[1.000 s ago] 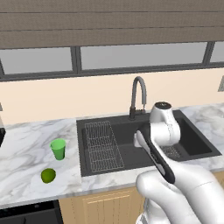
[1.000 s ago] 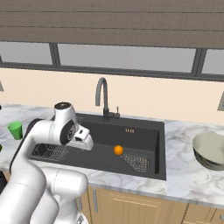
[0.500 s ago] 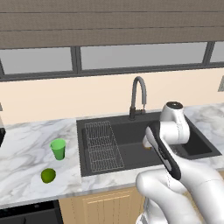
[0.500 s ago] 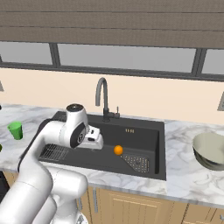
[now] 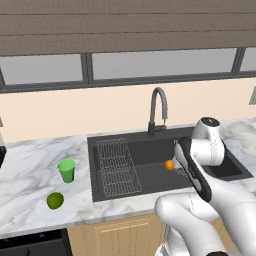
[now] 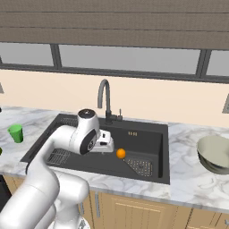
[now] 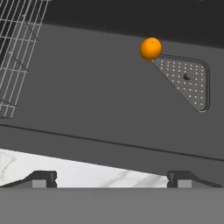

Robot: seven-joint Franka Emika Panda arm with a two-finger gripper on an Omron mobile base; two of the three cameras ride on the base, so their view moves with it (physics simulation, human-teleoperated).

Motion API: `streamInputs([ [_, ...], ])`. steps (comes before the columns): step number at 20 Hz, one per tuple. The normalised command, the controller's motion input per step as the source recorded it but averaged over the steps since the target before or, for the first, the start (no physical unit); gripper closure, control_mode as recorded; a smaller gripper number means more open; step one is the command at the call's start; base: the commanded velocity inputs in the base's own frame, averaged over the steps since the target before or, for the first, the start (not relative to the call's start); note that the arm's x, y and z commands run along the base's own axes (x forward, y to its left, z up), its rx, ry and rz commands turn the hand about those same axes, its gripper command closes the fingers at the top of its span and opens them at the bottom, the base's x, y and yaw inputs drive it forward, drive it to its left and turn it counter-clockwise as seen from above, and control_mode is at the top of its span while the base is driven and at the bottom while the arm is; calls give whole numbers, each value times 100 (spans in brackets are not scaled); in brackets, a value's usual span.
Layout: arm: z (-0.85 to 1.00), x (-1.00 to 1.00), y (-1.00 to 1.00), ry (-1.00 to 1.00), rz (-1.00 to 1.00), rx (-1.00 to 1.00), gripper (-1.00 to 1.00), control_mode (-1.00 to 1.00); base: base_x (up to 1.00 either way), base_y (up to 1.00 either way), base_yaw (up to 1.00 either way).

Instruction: Remove the orange and lime from the sink. Then move the bowl and cup from the counter to the sink for washing.

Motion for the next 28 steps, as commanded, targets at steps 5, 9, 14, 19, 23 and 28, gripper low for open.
streamInputs([
  [5,-4,15,-23,-3,3,0,-100,-100,0,0,0],
  [9,-4,16,-23,-4,2,0,-100,-100,0,0,0],
  [14,-5,14,-23,-4,2,0,-100,-100,0,0,0],
  [19,-6,19,-16,-1,0,5,-100,-100,0,0,0],
  [23,-7,20,-14,0,0,6,-100,-100,0,0,0],
  [28,-8,21,-12,0,0,5,-100,-100,0,0,0],
])
